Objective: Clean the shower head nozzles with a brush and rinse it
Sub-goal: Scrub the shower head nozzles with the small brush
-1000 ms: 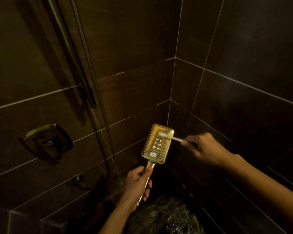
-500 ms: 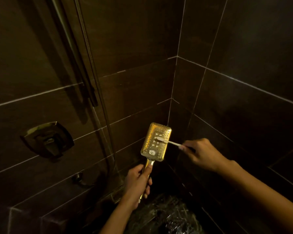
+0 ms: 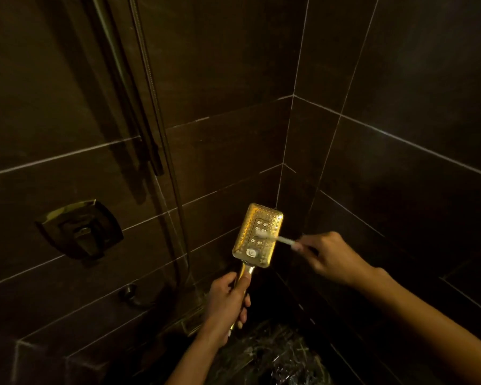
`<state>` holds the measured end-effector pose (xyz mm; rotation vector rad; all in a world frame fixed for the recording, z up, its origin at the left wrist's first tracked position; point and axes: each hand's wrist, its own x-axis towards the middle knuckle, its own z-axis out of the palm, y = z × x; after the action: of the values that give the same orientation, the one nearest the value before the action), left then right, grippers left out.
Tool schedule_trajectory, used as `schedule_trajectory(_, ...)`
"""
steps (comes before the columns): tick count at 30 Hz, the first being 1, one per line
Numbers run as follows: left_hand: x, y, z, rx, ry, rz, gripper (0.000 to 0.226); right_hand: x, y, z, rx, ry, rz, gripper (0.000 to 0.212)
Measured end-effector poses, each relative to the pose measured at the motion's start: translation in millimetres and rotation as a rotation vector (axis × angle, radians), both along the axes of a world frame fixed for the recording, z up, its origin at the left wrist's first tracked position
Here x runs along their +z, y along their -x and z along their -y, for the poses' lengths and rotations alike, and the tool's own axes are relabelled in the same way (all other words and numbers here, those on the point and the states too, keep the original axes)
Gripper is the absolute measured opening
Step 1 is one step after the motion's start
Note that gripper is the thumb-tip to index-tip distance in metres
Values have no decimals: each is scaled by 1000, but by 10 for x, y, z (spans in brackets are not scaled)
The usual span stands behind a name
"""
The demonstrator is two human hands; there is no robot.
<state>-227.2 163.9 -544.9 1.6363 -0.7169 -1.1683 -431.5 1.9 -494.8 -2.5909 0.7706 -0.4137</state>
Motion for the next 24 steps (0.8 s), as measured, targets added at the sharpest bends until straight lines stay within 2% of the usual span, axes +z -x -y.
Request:
schedule_trajectory(3, -6, 5, -30, 6, -5, 8, 28, 51, -2, 126, -174, -3, 94, 17)
schedule_trajectory(5, -14, -5, -49, 13, -13, 17, 28, 63, -21, 80, -67, -44, 41, 21)
schedule_trajectory(7, -19, -23, -67, 23, -19, 21, 29, 48, -54, -19, 111, -85, -94, 22)
schedule_trajectory(9, -15, -37, -84, 23, -14, 29, 32, 39, -65, -12, 150, -64, -122, 20)
schedule_trajectory(12, -13, -38, -89, 27, -1, 37, 34, 99, -87, 108, -65, -15, 40, 13)
schedule_trajectory(14, -4, -36, -86, 28, 0, 42, 33, 119, -94, 143, -118, 8, 102, 15)
schedule_trajectory(19, 24, -52, -91, 44, -6, 37, 34, 104, -172, -2, 210, -37, -174, 23)
schedule_trajectory(21, 32, -47, -91, 44, -3, 44, 34, 122, -169, 46, 163, -4, -121, 24)
schedule_trajectory(24, 46, -42, -93, 44, 0, 40, 32, 170, -152, 164, -33, 48, 35, 16)
